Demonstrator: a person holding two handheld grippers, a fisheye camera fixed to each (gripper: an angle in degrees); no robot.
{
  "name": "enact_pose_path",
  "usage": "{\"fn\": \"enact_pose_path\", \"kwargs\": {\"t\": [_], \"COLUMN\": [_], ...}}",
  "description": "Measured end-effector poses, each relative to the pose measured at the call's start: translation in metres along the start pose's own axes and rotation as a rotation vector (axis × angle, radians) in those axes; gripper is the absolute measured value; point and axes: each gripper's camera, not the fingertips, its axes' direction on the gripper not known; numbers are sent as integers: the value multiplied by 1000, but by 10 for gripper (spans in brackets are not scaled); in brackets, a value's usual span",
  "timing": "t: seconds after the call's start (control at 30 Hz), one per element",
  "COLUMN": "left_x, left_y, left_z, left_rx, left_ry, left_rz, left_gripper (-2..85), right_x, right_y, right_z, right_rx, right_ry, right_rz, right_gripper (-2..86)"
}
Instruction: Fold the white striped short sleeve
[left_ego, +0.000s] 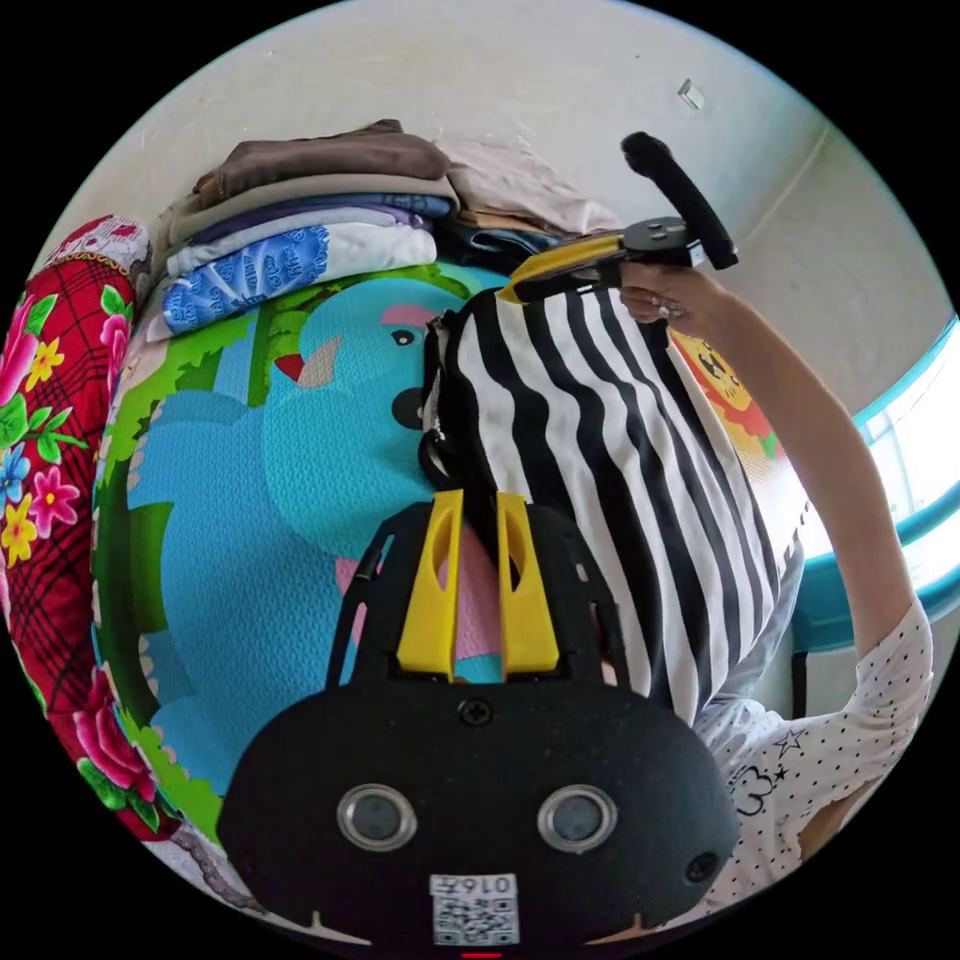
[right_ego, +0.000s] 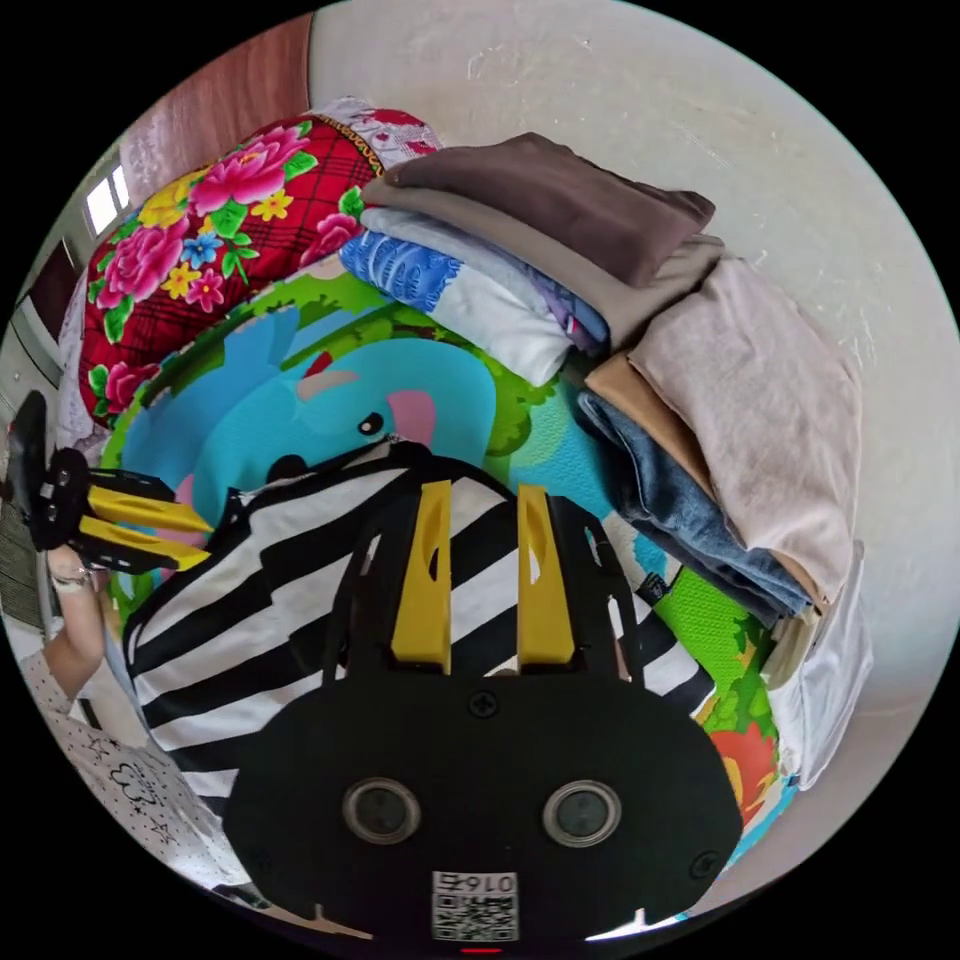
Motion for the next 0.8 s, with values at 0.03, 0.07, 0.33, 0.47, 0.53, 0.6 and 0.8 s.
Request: {"fn": "enact_pose_path", "kwargs": {"t": [0.03,0.07,0.33,0.47,0.53,0.6,0.8], "left_x": [1,4,4,1,-2,-2,-10], "left_y": [0,-1,-4,2,3,1,11], "left_z": [0,2,-2,-18,-18,-8,-34], "left_rx": [0,-14,-32,-16,-24,-75,-24], "left_ry": [5,23,17,34,18,10,-8], "left_rz": [9,35,27,28,5,4,-53], "left_gripper": [62,60,-2,-2,3,18,5], "right_x": [-9,-19,-87,-103,-107,-115,-128], "right_y": [1,2,15,25,33,42,77], "right_z": [6,11,26,9,5,11,-11], "right_rx": [-15,-18,-79,-15,24,8,91], "right_ry": [23,26,132,107,66,63,83], "right_rz": [-28,-57,-209,-174,-149,-143,-54], "right_gripper": [104,108,41,42,49,61,82]}}
